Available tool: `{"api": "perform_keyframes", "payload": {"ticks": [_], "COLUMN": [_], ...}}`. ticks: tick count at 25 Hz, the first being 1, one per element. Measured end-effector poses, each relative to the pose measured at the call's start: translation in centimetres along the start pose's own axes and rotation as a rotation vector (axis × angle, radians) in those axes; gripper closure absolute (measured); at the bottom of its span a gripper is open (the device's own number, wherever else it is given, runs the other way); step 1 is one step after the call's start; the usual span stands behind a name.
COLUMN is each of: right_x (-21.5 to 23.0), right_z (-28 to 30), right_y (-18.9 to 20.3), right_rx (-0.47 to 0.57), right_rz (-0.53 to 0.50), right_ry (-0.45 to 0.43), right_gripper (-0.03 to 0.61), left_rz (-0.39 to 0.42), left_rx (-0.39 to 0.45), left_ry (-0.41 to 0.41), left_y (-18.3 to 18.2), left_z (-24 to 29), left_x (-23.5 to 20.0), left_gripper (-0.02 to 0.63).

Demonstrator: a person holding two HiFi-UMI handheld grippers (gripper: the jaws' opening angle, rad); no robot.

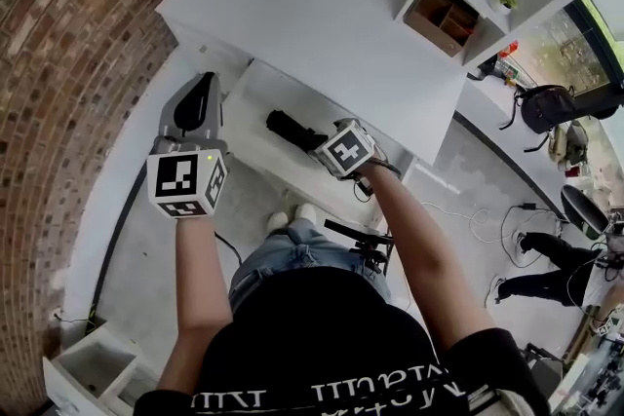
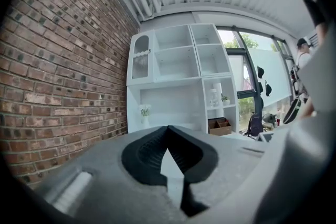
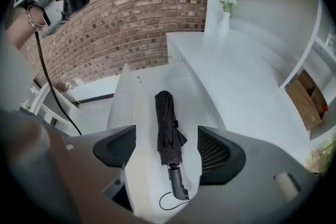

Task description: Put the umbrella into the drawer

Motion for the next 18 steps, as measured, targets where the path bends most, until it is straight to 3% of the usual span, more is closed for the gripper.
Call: {"api": "perform_keyframes", "payload": {"ticks": [9, 14, 18], "right_x": [0.9, 1.1, 1.1], "right_z": [-7.5, -12.1, -16.2], "right_y": [-0.2, -0.1, 0.1], "right_rx": [0.169, 0.348, 0.551], "right_rz": [0.095, 0.172, 0.263], "right_ry": [0.001, 0.007, 0.008], "right_gripper": [0.224, 0.263, 0.307], "left_rz": [0.04, 0.053, 0.046], "left_rx": [0.07, 0.102, 0.118], "left_ry": [0.048, 0.068, 0.075], "left_y": [-2.7, -4.0, -4.4], "left_z": [0.9, 1.3, 1.6], "left_x": [1.2, 1.8, 1.9], "left_gripper": [0.612, 0.612, 0.612]}}
Point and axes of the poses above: the fingertips, and each gripper's own axes: z forward along the fingers, x to its right, y out of its underside, the point moved 9 cm from there along -z, backward along the fingers, and after that the axes turned 12 degrees about z, right-handed, at the moved point
